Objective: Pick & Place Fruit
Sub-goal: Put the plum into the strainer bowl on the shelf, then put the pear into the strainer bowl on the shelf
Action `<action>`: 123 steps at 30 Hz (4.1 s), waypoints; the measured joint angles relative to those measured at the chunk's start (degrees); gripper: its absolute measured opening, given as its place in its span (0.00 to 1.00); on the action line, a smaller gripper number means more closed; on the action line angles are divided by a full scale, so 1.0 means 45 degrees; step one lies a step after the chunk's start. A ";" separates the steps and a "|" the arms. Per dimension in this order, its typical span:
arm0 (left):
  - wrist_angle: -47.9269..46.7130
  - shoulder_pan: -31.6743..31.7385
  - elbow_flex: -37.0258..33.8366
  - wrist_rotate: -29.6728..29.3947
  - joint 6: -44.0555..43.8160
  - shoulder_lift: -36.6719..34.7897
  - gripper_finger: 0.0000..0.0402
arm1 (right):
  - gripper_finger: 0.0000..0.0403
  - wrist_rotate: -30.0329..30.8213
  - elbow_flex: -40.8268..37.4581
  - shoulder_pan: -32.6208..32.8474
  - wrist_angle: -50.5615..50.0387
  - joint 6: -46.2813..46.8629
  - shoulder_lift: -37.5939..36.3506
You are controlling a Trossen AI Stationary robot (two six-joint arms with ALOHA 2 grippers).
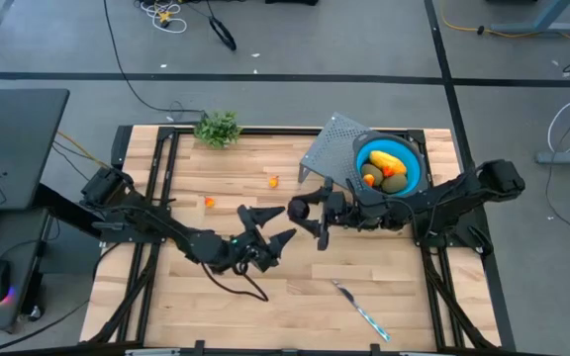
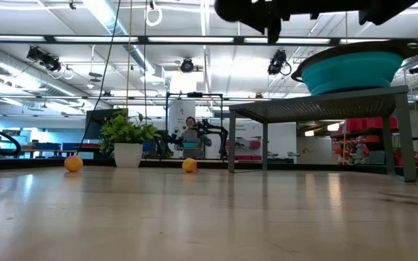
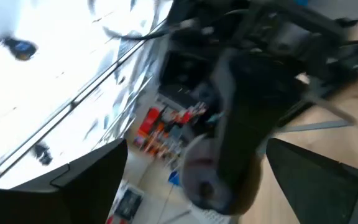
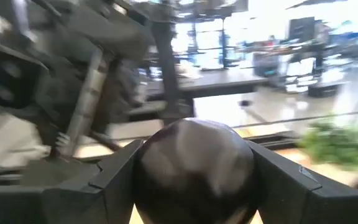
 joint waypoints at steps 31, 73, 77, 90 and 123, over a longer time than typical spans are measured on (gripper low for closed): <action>-0.1888 0.3630 -0.1734 0.8937 -1.1946 -0.0005 0.91 | 0.67 0.4432 0.0000 -0.0769 -1.4458 0.0881 -0.9778; -0.5777 0.7060 -0.6415 0.9424 -1.5044 -0.5921 0.91 | 0.82 -0.0711 0.0000 -0.0593 -1.1431 0.1133 -0.6366; -0.7963 0.7034 -0.6397 0.8279 -1.6056 -0.7104 0.91 | 0.82 -0.0708 -0.0005 -0.0353 -1.1243 0.1003 -0.6099; -1.6319 0.7235 -0.5882 0.5716 -2.2986 -0.9776 0.91 | 0.82 -0.0707 -0.0005 0.0186 -0.9327 0.0390 -0.5869; -2.0161 0.7255 -0.6135 0.6839 -2.7722 -0.5909 0.91 | 0.82 -0.0591 -0.0005 -0.0002 -0.7142 -0.1970 -0.5596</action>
